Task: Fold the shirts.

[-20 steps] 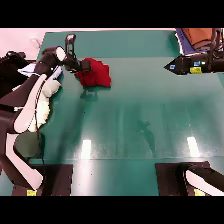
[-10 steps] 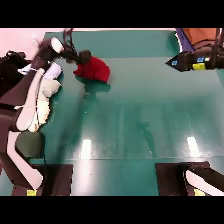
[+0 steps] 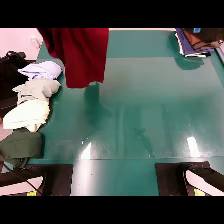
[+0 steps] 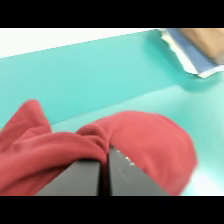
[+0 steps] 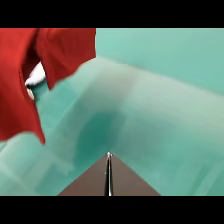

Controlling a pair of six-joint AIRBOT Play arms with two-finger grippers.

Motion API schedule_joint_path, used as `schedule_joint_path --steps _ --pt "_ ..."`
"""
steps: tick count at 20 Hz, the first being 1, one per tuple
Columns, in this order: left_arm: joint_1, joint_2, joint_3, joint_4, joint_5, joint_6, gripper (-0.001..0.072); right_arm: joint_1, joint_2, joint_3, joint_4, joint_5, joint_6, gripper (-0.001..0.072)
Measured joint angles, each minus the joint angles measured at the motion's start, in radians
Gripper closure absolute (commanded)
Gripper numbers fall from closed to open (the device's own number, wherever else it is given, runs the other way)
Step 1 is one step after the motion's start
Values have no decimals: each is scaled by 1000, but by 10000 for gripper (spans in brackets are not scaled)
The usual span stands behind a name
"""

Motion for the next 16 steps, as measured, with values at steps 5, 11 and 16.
schedule_joint_path --steps 5,11,16 --pt "-247 -17 -84 -6 -57 46 36 0 2 88 0 48 4 692" --pt "-376 -107 -145 8 -5 33 34 0 40 59 -1 71 20 693" --pt "-191 -156 -159 42 13 -65 35 0 79 5 -1 74 22 693"
